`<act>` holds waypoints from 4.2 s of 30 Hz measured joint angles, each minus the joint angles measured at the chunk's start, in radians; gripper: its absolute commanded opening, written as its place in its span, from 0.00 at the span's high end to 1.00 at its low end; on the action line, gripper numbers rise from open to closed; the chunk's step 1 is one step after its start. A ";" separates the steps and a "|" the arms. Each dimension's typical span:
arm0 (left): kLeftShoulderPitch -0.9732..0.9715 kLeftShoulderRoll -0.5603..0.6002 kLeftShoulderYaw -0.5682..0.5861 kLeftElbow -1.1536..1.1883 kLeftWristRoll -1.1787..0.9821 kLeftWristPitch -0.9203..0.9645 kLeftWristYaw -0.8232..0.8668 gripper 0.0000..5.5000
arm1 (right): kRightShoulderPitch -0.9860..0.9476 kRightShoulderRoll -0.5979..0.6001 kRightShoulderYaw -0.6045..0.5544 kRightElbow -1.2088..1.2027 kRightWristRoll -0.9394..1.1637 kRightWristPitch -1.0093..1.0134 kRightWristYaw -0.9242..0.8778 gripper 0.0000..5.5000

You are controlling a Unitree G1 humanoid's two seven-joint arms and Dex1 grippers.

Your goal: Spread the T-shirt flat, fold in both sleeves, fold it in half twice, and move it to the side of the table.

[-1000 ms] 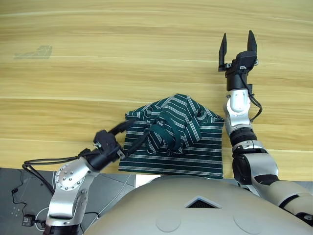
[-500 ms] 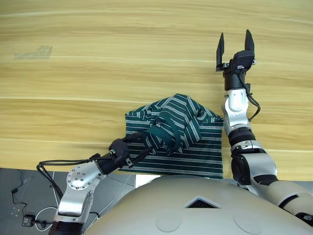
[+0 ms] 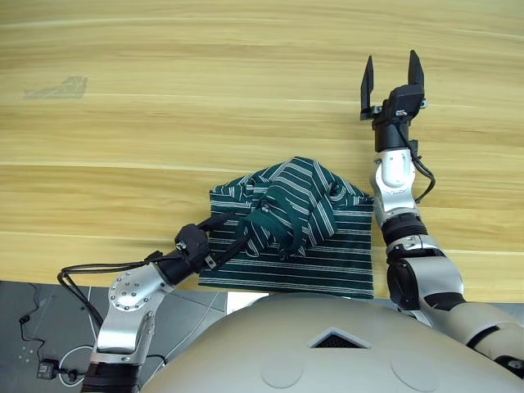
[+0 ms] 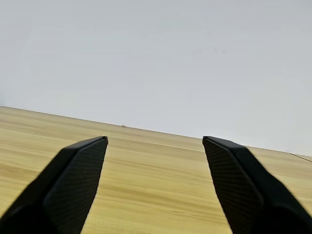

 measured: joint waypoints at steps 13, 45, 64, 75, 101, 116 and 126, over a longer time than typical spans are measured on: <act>0.022 -0.013 -0.036 -0.002 -0.048 -0.006 -0.075 0.67 | 0.000 0.000 0.002 0.000 -0.010 0.001 -0.006 0.35; -0.233 -0.104 -0.095 -0.035 -0.025 0.084 0.021 1.00 | 0.537 -0.114 0.260 -0.738 0.228 0.124 0.405 0.35; -0.285 -0.116 -0.036 -0.136 0.035 0.175 0.216 1.00 | 0.822 -0.218 0.468 -0.942 0.136 0.270 0.563 0.35; -0.325 -0.144 -0.077 -0.127 0.057 0.175 0.229 1.00 | 0.803 -0.211 0.518 -0.960 0.123 0.374 0.573 0.35; -0.451 -0.242 -0.206 -0.077 0.159 0.159 0.281 1.00 | 0.813 -0.224 0.555 -1.155 0.133 0.697 0.559 0.35; -0.432 -0.239 -0.139 -0.136 0.145 0.168 0.309 1.00 | 0.794 -0.240 0.552 -1.139 0.099 0.687 0.554 0.71; -0.379 -0.229 -0.074 -0.087 0.149 0.152 0.333 1.00 | 0.777 -0.246 0.551 -1.134 0.083 0.661 0.550 1.00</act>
